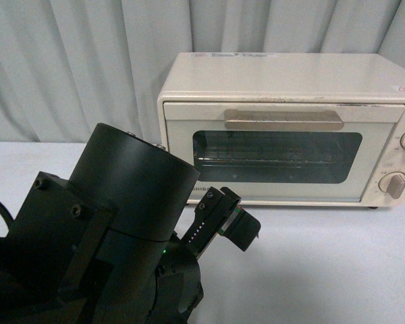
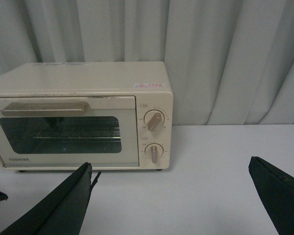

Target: Open oven

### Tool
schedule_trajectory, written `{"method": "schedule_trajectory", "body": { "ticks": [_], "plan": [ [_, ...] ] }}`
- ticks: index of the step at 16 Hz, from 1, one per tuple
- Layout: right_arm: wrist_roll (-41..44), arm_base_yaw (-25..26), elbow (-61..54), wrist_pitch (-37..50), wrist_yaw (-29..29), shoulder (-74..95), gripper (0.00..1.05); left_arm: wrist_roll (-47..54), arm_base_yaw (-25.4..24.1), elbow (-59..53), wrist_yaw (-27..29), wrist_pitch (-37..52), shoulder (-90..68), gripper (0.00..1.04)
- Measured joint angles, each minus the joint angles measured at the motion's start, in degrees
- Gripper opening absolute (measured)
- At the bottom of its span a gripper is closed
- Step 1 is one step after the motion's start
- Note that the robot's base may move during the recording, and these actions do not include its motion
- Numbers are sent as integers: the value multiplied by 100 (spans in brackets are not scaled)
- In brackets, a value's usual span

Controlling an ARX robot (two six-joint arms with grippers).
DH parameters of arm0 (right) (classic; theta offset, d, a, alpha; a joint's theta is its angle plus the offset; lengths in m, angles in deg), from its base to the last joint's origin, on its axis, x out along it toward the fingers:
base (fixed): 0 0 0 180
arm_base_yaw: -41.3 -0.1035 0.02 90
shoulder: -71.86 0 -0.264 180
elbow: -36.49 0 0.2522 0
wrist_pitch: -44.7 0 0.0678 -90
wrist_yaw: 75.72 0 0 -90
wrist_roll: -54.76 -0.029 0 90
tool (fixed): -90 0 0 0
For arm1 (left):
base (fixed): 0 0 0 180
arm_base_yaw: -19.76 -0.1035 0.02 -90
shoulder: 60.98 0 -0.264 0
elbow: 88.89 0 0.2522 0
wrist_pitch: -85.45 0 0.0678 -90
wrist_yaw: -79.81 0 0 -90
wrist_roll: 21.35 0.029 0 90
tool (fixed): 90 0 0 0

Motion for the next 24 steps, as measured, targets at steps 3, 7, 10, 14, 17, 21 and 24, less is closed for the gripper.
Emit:
{"method": "schedule_trajectory", "body": {
  "ticks": [3,7,10,14,17,21,24],
  "plan": [
    [0,0,0,0,0,0,98,-103,-146,96,116,13,-173,98],
    [0,0,0,0,0,0,98,-247,-264,136,251,-72,-385,98],
    [0,0,0,0,0,0,98,-245,-219,133,175,-44,-411,98],
    [-1060,-1126,896,-1755,-2260,1486,98,-245,-223,133,177,-48,-411,98],
    [-1213,-1349,1051,-1738,-2697,1812,98,-243,-219,133,179,-46,-411,98],
    [-879,-1276,2308,13,-3724,3340,98,-245,-203,133,162,-50,-411,98],
    [590,-1652,3445,1320,-3526,5425,98,-245,-203,133,151,-46,-411,98]
  ]
}}
